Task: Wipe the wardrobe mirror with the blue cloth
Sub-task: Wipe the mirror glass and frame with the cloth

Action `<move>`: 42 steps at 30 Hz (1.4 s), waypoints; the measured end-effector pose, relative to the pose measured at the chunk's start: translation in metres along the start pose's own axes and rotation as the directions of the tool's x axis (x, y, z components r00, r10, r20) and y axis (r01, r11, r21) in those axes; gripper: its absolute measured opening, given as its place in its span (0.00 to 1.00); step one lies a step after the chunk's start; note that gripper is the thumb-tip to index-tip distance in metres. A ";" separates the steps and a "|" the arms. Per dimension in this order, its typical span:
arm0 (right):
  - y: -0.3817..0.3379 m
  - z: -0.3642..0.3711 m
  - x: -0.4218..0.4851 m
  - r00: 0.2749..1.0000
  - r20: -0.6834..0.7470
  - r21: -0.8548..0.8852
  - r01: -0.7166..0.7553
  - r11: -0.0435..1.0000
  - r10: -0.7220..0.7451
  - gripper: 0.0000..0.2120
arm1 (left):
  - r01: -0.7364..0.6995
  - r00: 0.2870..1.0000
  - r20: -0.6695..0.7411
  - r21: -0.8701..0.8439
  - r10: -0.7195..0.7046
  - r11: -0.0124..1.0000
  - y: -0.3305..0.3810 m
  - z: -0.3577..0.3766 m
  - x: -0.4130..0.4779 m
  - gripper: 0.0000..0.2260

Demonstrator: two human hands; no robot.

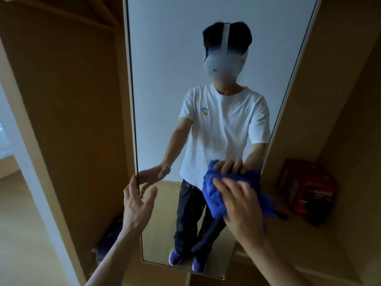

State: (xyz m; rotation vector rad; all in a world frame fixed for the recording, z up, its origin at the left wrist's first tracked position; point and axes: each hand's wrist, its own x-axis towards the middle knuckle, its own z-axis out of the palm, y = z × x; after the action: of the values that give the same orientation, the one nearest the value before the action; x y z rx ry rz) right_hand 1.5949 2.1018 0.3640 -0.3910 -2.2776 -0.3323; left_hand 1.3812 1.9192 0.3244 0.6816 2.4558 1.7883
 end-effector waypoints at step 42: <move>-0.093 0.010 0.071 0.998 -0.001 0.057 0.066 0.996 -0.066 0.29 | -0.030 0.962 0.267 -0.111 0.059 0.993 -0.013 -0.042 0.001 0.38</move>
State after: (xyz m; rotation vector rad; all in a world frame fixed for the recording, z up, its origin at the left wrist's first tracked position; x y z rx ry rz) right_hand 1.5068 2.0324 0.3995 -0.2868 -2.2990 -0.3002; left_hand 1.3650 1.8789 0.3268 0.9110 2.1710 1.6958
